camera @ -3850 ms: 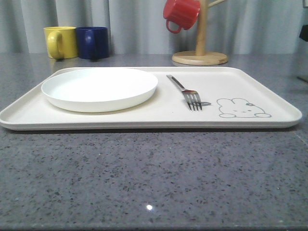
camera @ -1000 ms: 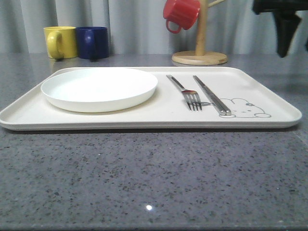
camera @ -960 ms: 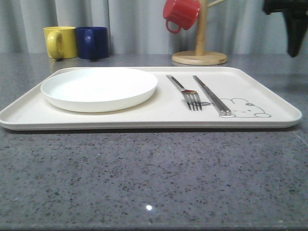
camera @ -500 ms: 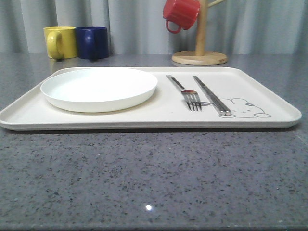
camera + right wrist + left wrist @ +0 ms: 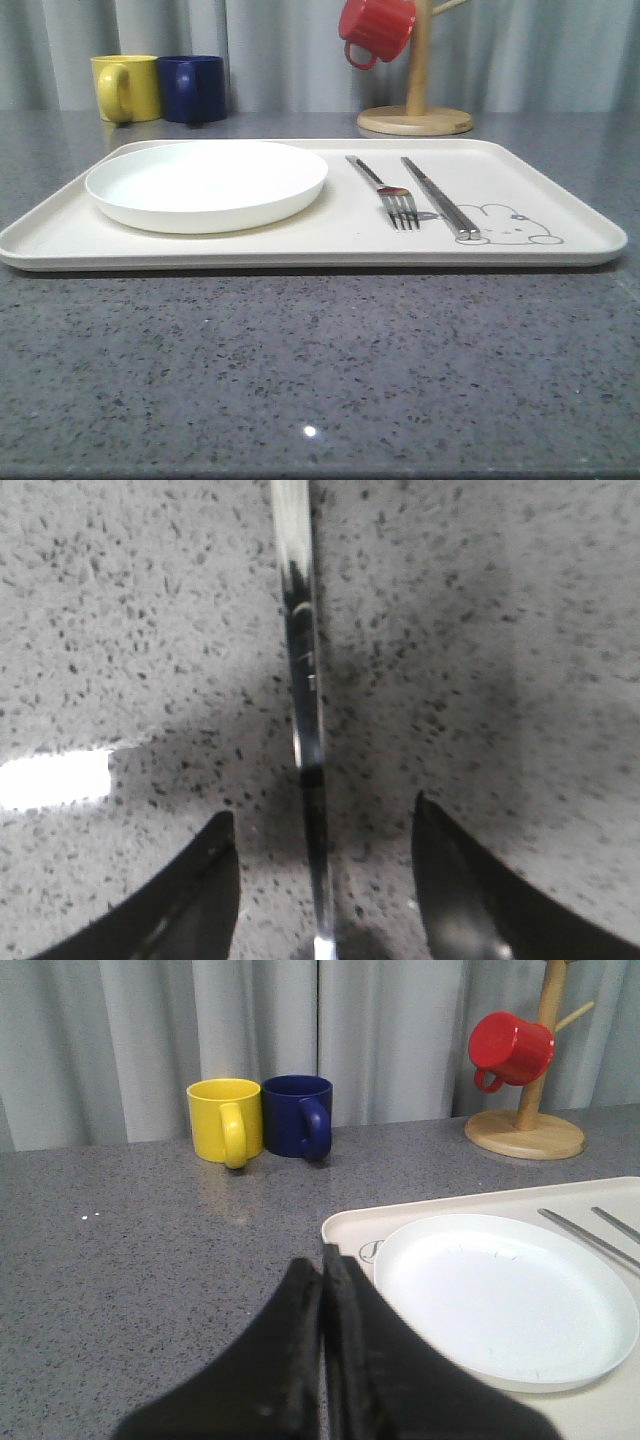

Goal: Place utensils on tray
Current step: 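Lower the right gripper onto the spoon and grasp it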

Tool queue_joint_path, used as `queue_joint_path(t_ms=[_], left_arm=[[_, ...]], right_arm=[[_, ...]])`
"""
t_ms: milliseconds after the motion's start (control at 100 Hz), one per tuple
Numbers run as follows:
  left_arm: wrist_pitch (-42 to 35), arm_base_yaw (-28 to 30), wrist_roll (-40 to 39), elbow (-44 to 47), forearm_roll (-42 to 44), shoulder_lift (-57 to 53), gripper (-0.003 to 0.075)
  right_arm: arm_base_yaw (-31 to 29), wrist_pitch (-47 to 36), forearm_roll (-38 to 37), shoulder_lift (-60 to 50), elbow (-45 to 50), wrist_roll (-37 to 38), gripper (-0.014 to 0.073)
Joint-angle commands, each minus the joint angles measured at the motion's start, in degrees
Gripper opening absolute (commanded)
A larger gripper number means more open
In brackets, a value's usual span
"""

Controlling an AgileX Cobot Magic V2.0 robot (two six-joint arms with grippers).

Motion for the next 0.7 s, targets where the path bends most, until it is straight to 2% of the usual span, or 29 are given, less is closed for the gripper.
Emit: queue_joint_path(t_ms=[0,150,230,420,490,690], left_arm=[[-4.5,-0.1,0.1,-1.5,-0.2,0.2,-0.0019],[-4.5,-0.1,0.1,-1.5,-0.2,0.2,-0.0019],[-4.5,-0.1,0.1,-1.5,-0.2,0.2,-0.0019],[-4.5,-0.1,0.1,-1.5,-0.2,0.2,-0.0019],[-4.5,-0.1,0.1,-1.5,-0.2,0.2,-0.0019],[-4.5,-0.1,0.1,-1.5,-0.2,0.2,-0.0019]], right_arm=[[-0.3,-0.8,0.4,-1.7,-1.4,-0.9,0.0404],[-0.3,-0.5,0.5,-1.0,-1.4,-0.9,0.0395],[-0.3,0.0,0.5,-1.0,-1.4,-0.9,0.0342],[-0.3,1.0,0.6,-1.0,-1.4,-0.9,0.0023],[-0.3,0.9,1.1,-1.3,-1.4,-0.9,-0.0048],[-0.1,1.4,4.2,-4.5,-1.4,0.2,-0.0057]])
